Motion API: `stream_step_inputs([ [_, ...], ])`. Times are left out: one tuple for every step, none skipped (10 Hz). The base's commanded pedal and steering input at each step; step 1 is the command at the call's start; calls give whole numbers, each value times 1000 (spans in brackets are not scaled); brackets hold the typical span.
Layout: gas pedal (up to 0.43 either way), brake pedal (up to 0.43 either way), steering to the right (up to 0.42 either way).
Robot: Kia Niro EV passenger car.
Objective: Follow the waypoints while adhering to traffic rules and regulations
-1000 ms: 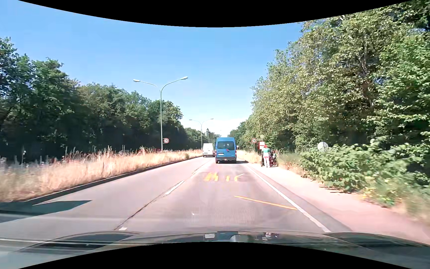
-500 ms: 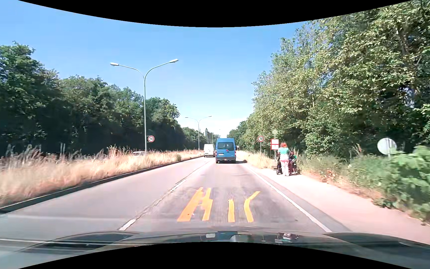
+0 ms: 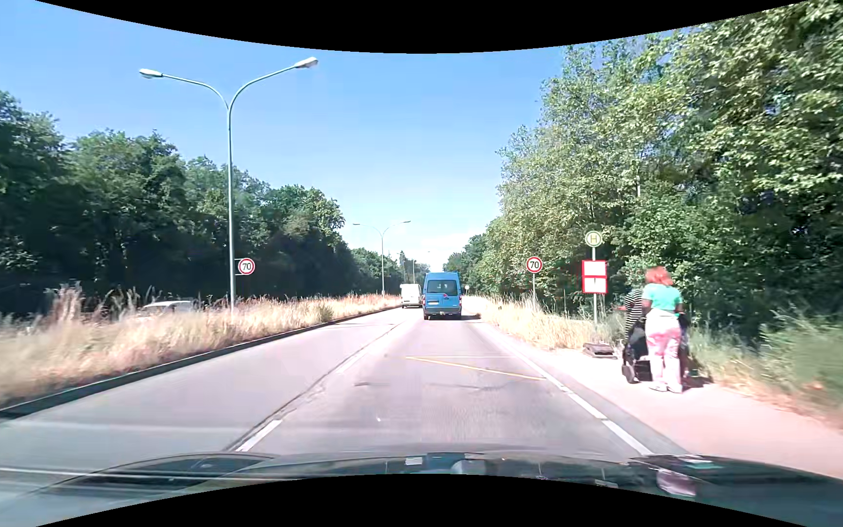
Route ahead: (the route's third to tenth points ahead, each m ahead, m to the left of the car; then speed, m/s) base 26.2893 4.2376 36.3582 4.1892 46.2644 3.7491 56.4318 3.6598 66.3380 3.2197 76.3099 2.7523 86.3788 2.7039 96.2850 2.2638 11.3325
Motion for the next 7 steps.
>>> stream_step_inputs([
  [138,0,3],
  [138,0,3],
  [138,0,3],
  [138,0,3],
  [138,0,3],
  [138,0,3],
  [138,0,3],
])
